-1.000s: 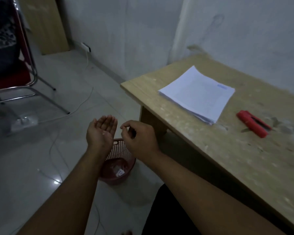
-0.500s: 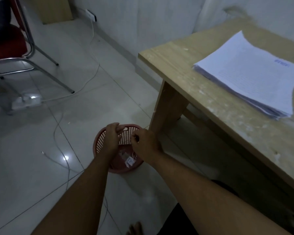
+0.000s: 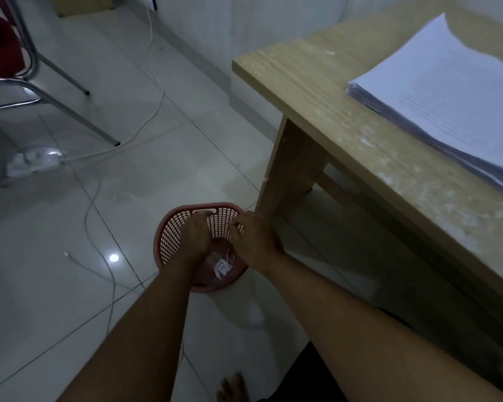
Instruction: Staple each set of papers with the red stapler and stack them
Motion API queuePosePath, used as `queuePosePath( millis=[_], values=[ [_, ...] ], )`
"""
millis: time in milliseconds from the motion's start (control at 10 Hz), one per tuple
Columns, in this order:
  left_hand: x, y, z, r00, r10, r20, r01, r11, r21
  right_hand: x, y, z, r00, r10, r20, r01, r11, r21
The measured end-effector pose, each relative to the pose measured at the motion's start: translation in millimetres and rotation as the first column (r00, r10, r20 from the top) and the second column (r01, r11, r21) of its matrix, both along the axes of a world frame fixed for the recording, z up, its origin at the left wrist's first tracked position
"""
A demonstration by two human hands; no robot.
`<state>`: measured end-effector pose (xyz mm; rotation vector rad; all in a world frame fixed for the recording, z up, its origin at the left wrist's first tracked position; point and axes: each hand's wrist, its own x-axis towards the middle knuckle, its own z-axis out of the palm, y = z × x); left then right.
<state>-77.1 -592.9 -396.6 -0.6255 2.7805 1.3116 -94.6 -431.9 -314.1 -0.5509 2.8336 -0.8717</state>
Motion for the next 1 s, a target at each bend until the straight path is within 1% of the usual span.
queuePosePath(
  millis=[100, 200, 300, 400, 500, 600, 700, 800, 900, 1000],
  values=[
    [4, 2, 18, 0.988, 0.13, -0.081, -0.117, 0.982, 0.147, -2, -2, -1, 0.996, -0.052, 0.072, 0.055, 0.998, -0.033],
    [9, 13, 42, 0.973, 0.208, -0.103, -0.194, 0.972, 0.13, -1, 0, 4, 0.991, -0.091, 0.103, 0.095, 0.995, -0.037],
    [16, 22, 53, 0.955, 0.281, -0.098, -0.279, 0.96, 0.036, 5, 3, 10, 0.984, -0.118, 0.13, 0.128, 0.989, -0.072],
    [22, 27, 70, 0.947, 0.317, -0.042, -0.32, 0.94, -0.118, 8, 5, 19, 0.978, -0.125, 0.167, 0.139, 0.987, -0.08],
    [27, 29, 84, 0.974, 0.228, -0.002, -0.216, 0.919, -0.331, 7, 8, 24, 0.955, 0.02, 0.295, -0.016, 1.0, -0.016],
    [31, 26, 78, 0.97, 0.092, 0.224, -0.01, 0.939, -0.343, 13, 11, 34, 0.859, 0.204, 0.47, -0.24, 0.971, 0.019],
    [36, 13, 69, 0.914, -0.002, 0.407, 0.108, 0.965, -0.238, 19, 12, 51, 0.853, 0.222, 0.473, -0.298, 0.95, 0.092],
    [47, 21, 94, 0.975, 0.006, 0.22, 0.07, 0.938, -0.338, 27, 15, 67, 0.865, 0.179, 0.468, -0.209, 0.978, 0.013],
    [69, 47, 122, 0.988, 0.094, -0.122, -0.125, 0.951, -0.283, 45, 26, 88, 0.935, 0.126, 0.331, -0.118, 0.992, -0.045],
    [80, 68, 132, 0.943, 0.186, -0.276, -0.231, 0.963, -0.14, 58, 34, 106, 0.976, 0.119, 0.184, -0.091, 0.984, -0.154]
  ],
)
